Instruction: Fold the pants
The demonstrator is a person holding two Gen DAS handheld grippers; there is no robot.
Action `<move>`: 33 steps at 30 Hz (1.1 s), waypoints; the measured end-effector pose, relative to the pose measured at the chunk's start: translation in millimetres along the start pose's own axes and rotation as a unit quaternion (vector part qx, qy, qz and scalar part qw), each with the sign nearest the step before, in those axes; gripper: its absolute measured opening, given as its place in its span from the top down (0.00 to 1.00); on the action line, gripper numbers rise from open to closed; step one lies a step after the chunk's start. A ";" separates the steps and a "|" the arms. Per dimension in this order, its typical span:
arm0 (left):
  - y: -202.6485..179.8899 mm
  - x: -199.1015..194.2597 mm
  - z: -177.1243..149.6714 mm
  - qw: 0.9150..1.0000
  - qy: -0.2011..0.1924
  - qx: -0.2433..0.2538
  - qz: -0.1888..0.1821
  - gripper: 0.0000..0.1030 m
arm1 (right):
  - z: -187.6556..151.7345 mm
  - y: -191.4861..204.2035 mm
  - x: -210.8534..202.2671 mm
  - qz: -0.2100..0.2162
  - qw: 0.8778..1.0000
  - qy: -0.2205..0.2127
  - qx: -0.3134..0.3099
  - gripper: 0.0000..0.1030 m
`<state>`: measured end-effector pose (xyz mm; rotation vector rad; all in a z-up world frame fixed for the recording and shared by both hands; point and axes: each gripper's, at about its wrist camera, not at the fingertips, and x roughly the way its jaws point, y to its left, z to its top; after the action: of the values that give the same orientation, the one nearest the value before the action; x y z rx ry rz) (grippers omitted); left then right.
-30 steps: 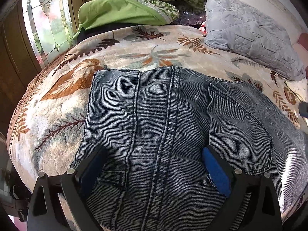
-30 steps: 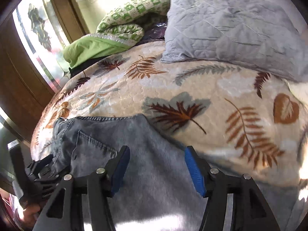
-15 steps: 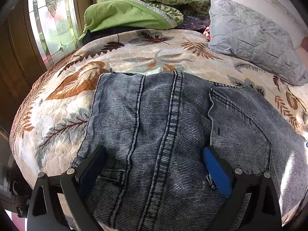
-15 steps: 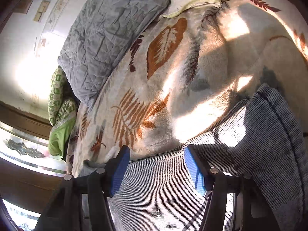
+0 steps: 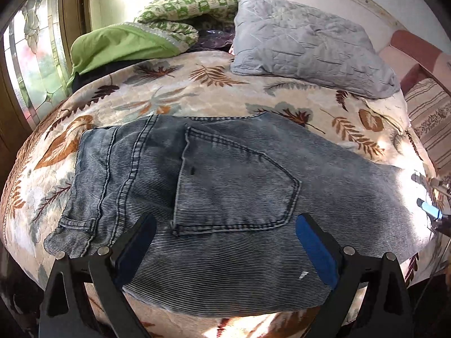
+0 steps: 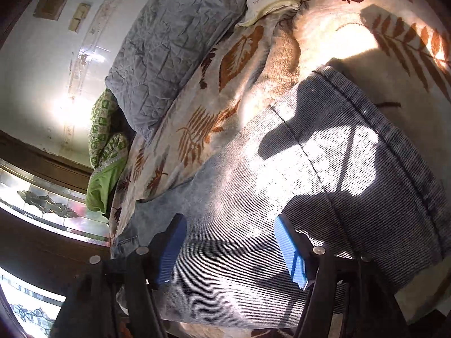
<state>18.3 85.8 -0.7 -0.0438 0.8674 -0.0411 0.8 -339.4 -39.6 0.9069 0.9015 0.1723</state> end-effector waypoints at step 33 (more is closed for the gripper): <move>-197.8 57.9 3.6 0.984 0.079 0.162 0.001 0.01 | -4.2 -78.4 -70.0 -0.121 0.986 -0.061 0.100 0.69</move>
<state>54.8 -114.7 -31.6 0.2676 1.0112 -0.1856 -64.5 -420.1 -56.8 0.9733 0.9169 -0.1835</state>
